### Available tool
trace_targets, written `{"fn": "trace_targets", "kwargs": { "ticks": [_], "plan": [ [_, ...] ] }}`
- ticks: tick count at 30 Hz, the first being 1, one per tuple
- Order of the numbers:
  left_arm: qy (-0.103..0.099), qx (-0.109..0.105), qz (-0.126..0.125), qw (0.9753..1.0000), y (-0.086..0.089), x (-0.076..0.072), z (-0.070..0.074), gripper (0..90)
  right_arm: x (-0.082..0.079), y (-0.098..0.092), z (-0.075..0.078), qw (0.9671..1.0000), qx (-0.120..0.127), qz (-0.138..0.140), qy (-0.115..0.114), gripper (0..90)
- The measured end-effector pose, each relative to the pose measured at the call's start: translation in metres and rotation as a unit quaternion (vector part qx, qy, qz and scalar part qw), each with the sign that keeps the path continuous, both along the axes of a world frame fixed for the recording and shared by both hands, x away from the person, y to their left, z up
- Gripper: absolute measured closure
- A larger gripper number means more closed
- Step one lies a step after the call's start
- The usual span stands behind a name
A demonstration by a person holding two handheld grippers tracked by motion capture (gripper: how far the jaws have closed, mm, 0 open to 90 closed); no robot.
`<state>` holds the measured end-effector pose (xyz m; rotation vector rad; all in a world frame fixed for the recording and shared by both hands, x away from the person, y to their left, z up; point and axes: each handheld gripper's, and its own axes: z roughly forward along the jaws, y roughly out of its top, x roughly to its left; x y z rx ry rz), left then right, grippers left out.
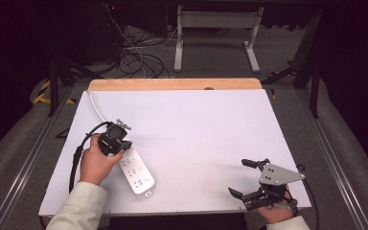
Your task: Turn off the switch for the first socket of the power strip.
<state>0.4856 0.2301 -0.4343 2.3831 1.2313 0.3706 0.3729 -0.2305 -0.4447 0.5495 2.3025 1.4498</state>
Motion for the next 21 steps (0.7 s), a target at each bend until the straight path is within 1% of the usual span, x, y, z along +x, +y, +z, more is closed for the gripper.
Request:
{"fn": "trace_targets", "kwargs": {
  "ticks": [3,12,15,18,21],
  "plan": [
    [-0.002,0.002,0.0,1.0,-0.0008,-0.0011,-0.0008,90.0,0.0001,0.0003,-0.0002,1.0,0.001,0.002,0.001,3.8],
    [-0.009,0.0,0.003,1.0,-0.0006,-0.002,-0.0041,90.0,0.0002,0.0006,-0.0004,1.0,0.001,0.003,0.003,3.7],
    [-0.015,0.012,0.002,0.9998,-0.0037,-0.0034,-0.0042,90.0,0.0001,0.0008,-0.0005,1.0,0.002,0.003,0.004,3.7],
    [-0.016,0.009,0.001,0.9998,-0.0041,-0.0034,-0.0046,90.0,0.0,0.0009,-0.0006,1.0,0.0,0.003,0.004,3.7],
    [-0.018,0.012,0.001,0.9998,-0.0044,-0.0035,-0.0045,90.0,0.0,0.001,-0.0007,1.0,0.001,0.003,0.005,3.7]
  ]
}}
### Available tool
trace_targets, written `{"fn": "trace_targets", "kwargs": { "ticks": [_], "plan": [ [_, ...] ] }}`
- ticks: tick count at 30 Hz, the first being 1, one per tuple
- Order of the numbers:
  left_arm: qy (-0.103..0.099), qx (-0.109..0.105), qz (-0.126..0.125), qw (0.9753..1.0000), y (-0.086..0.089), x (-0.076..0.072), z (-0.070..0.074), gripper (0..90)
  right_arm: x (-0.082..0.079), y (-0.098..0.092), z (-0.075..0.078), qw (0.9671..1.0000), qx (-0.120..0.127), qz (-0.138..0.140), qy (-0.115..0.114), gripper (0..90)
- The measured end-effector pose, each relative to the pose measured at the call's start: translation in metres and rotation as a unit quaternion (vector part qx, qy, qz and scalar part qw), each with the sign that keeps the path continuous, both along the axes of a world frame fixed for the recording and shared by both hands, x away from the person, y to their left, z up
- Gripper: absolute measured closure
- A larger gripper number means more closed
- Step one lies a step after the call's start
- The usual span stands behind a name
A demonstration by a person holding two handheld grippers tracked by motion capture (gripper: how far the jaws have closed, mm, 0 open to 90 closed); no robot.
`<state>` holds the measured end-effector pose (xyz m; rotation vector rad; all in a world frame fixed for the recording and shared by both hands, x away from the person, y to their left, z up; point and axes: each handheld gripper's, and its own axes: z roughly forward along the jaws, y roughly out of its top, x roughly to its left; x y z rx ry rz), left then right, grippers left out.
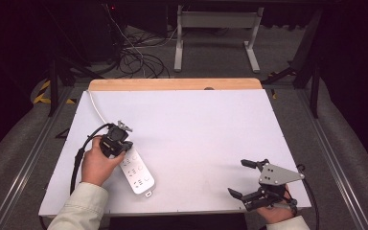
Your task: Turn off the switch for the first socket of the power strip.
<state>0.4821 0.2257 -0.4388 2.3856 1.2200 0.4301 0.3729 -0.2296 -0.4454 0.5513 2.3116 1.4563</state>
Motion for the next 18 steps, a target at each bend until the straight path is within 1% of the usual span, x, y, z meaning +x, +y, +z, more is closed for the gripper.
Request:
{"fn": "trace_targets", "kwargs": {
  "ticks": [4,8,12,15,18],
  "plan": [
    [-0.003,-0.004,0.002,1.0,-0.0003,-0.0012,-0.001,90.0,0.0002,0.0001,0.0,1.0,-0.002,0.001,-0.002,3.7],
    [-0.01,-0.003,-0.002,0.9999,0.0,-0.0026,-0.002,90.0,-0.0002,0.0002,0.0,1.0,-0.001,0.001,0.0,3.7],
    [-0.012,-0.004,-0.003,0.9999,0.0007,-0.0028,-0.0022,90.0,0.0,0.0004,-0.0002,1.0,-0.002,0.002,-0.001,3.7],
    [-0.011,-0.01,-0.001,0.9999,0.0011,-0.0031,-0.0026,90.0,-0.0001,0.0003,-0.0003,1.0,-0.001,0.002,0.0,3.7],
    [-0.013,-0.008,-0.001,0.9999,0.0011,-0.0036,-0.0029,90.0,0.0,0.0004,-0.0003,1.0,-0.001,0.003,-0.001,3.7]
  ]
}}
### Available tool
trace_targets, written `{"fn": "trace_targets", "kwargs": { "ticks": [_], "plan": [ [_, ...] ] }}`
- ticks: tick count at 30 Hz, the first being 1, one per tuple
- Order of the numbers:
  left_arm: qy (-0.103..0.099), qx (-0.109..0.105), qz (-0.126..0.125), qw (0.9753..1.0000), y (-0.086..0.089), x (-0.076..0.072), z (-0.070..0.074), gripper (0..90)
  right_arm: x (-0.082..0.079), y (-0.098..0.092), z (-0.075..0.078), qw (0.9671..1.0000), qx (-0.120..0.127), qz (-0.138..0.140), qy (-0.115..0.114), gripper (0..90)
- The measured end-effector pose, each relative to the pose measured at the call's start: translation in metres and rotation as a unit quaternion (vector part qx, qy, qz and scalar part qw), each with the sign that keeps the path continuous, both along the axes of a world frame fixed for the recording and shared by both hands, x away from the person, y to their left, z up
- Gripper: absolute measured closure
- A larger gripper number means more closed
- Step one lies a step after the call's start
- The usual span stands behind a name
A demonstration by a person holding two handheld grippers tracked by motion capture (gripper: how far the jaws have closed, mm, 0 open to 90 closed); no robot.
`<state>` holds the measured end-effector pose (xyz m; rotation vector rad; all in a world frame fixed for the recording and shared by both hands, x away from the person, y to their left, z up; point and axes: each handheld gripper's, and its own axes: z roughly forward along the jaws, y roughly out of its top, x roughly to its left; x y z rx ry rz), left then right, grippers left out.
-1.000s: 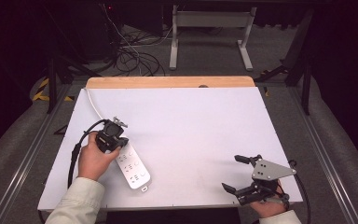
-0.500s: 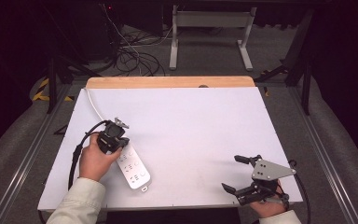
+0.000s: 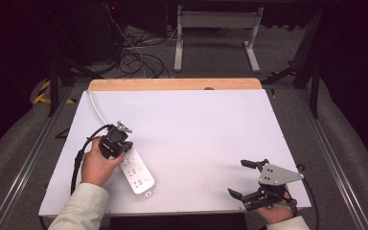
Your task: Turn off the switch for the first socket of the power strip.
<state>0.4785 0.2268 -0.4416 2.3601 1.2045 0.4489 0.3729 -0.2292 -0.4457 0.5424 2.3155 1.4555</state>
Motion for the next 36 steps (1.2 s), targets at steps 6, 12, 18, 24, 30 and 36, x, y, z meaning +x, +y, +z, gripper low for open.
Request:
{"fn": "trace_targets", "kwargs": {
  "ticks": [6,12,18,24,30,36],
  "plan": [
    [-0.006,0.006,-0.002,1.0,-0.001,-0.001,-0.001,90.0,0.0,0.0,0.0,1.0,0.0,0.0,0.001,3.7],
    [-0.012,0.02,0.003,0.9997,-0.005,-0.003,-0.001,90.0,0.0,0.0,-0.001,1.0,-0.001,-0.001,0.005,3.7],
    [-0.026,0.005,-0.002,0.9997,-0.008,-0.012,0.015,90.0,0.001,-0.001,0.0,1.0,0.0,-0.006,0.002,3.7],
    [-0.035,-0.028,-0.009,0.9989,-0.007,-0.021,0.033,90.0,0.002,-0.001,-0.001,1.0,-0.001,-0.007,0.004,3.7],
    [-0.037,-0.024,0.004,0.999,-0.004,-0.023,0.037,90.0,0.002,-0.002,-0.001,1.0,-0.001,-0.008,0.004,3.7],
    [-0.048,-0.028,-0.003,0.9984,-0.005,-0.028,0.046,90.0,0.002,-0.002,-0.001,0.9999,-0.001,-0.009,0.008,3.7]
  ]
}}
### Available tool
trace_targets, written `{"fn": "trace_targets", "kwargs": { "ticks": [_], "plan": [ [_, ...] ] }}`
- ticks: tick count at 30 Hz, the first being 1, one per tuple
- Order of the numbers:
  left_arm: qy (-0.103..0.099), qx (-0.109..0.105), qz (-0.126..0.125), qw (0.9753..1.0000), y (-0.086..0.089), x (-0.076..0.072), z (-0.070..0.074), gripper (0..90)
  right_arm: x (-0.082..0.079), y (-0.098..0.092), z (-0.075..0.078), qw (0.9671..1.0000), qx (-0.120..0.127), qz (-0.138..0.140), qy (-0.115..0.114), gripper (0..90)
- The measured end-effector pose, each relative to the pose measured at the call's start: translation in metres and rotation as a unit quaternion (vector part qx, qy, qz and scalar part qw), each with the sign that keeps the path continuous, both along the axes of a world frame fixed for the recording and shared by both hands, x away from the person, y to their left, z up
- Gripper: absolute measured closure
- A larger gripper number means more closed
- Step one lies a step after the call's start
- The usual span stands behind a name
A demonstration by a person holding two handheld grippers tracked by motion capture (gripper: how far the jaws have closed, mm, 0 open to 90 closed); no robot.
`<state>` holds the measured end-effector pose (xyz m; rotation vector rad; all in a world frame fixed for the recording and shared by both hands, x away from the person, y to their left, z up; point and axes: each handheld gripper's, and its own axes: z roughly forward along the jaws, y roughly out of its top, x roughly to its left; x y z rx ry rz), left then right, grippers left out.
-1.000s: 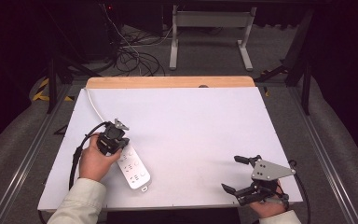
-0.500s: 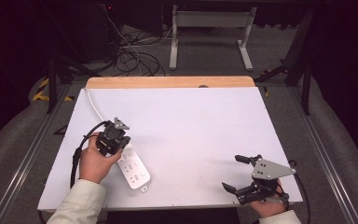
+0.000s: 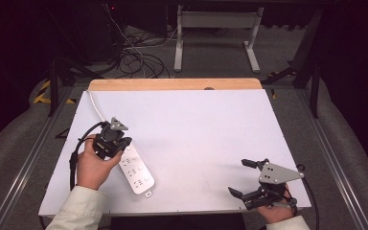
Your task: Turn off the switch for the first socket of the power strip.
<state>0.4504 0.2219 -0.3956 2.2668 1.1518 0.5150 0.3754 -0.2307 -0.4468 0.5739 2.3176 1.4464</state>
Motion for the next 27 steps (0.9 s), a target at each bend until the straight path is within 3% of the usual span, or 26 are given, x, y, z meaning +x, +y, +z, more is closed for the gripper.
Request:
{"fn": "trace_targets", "kwargs": {
  "ticks": [7,8,9,12,15,20,27],
  "plan": [
    [-0.019,-0.014,-0.008,0.9997,-0.001,-0.006,0.01,90.0,0.0,0.0,0.0,1.0,-0.001,-0.001,0.001,3.7],
    [-0.024,-0.032,-0.008,0.9992,0.001,-0.009,0.013,73.8,0.0,0.0,0.0,1.0,-0.001,-0.001,0.0,3.7],
    [-0.024,-0.032,-0.008,0.9992,0.001,-0.009,0.013,69.9,0.0,0.0,0.0,1.0,-0.001,-0.001,0.0,3.7],
    [-0.032,-0.036,-0.011,0.9988,0.002,-0.014,0.019,65.6,-0.001,0.0,0.0,1.0,-0.001,-0.002,0.0,3.8],
    [-0.055,-0.056,-0.021,0.9967,0.005,-0.021,0.026,57.4,-0.001,-0.001,0.001,1.0,0.0,-0.002,0.0,3.7],
    [-0.083,-0.066,-0.033,0.9938,0.009,-0.027,0.032,41.9,-0.001,-0.001,0.0,1.0,-0.002,-0.003,0.0,3.7],
    [-0.112,-0.088,-0.05,0.9885,0.013,-0.039,0.037,31.2,-0.001,-0.001,0.001,1.0,0.0,-0.002,-0.003,3.7]
  ]
}}
